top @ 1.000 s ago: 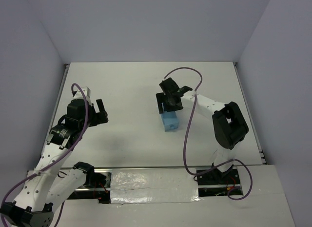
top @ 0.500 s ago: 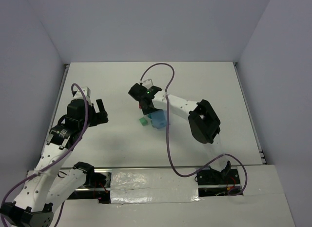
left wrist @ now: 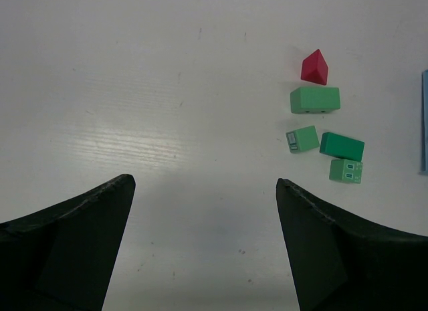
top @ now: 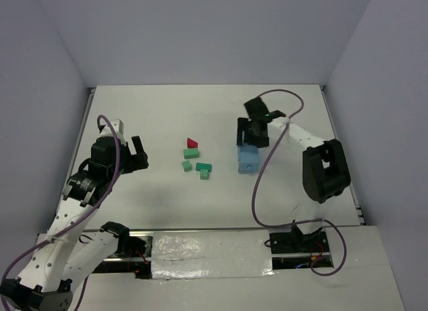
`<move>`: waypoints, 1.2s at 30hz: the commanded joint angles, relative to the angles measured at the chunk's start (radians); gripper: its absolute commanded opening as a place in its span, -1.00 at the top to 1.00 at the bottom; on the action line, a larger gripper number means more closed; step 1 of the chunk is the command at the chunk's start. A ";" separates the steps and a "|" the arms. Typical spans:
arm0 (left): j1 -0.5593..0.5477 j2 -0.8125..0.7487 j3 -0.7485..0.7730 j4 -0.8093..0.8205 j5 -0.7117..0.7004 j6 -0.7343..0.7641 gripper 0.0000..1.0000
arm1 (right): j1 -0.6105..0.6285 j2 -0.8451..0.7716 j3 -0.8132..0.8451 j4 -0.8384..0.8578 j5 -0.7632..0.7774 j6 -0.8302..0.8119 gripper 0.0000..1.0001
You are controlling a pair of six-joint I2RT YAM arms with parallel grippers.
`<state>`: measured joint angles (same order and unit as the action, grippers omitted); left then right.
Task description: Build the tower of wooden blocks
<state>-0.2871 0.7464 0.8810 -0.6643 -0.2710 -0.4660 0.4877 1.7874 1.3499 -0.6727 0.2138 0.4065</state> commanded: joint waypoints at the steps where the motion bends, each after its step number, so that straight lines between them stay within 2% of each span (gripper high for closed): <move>1: -0.009 -0.001 0.003 0.035 0.004 0.024 -0.99 | -0.200 -0.071 -0.121 0.256 -0.516 -0.093 0.18; 3: -0.009 -0.001 0.003 0.035 0.006 0.023 -0.99 | -0.286 -0.047 -0.188 0.320 -0.736 -0.098 0.18; 4: -0.011 -0.001 0.003 0.037 0.007 0.024 -0.99 | -0.326 -0.031 -0.205 0.393 -0.936 -0.091 0.16; 5: -0.011 -0.001 0.003 0.037 0.006 0.024 -0.99 | -0.387 -0.014 -0.221 0.419 -1.024 -0.089 0.15; 7: -0.011 0.001 0.003 0.037 0.007 0.024 -0.99 | -0.437 0.059 -0.206 0.420 -1.163 -0.092 0.14; 11: -0.012 0.004 0.003 0.040 0.013 0.027 -0.99 | -0.513 0.194 -0.157 0.420 -1.211 -0.072 -0.14; 12: -0.012 0.007 0.003 0.038 0.013 0.027 -0.99 | -0.526 0.213 -0.141 0.382 -1.197 -0.080 -0.19; 14: -0.012 0.007 0.003 0.038 0.012 0.027 -0.99 | -0.526 0.224 -0.101 0.323 -1.075 -0.101 -0.90; 15: -0.014 0.005 0.003 0.038 0.013 0.027 -0.99 | -0.525 0.207 -0.106 0.309 -1.021 -0.104 -0.99; 24: -0.018 0.013 0.004 0.040 0.021 0.032 -0.99 | -0.492 -0.140 -0.080 0.179 -0.421 -0.078 -0.99; 27: -0.018 0.007 0.003 0.040 0.016 0.030 -0.99 | -0.404 -0.194 -0.081 0.154 -0.343 -0.101 -0.99; 29: -0.018 0.007 0.003 0.040 0.016 0.030 -0.99 | -0.292 -0.192 -0.071 0.139 -0.289 -0.124 -0.99; 32: -0.018 0.010 0.003 0.038 0.016 0.030 -0.99 | -0.166 -0.158 -0.057 0.108 -0.170 -0.136 -0.82; 33: -0.018 0.011 0.003 0.038 0.013 0.030 -0.99 | -0.144 -0.148 -0.054 0.110 -0.150 -0.126 -0.62; 36: -0.017 0.013 0.003 0.038 0.013 0.029 -0.99 | -0.071 -0.097 -0.040 0.116 -0.093 -0.118 -0.36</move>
<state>-0.3000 0.7597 0.8810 -0.6632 -0.2623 -0.4473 0.3828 1.6485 1.2781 -0.5106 -0.0151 0.2935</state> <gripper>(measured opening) 0.994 0.710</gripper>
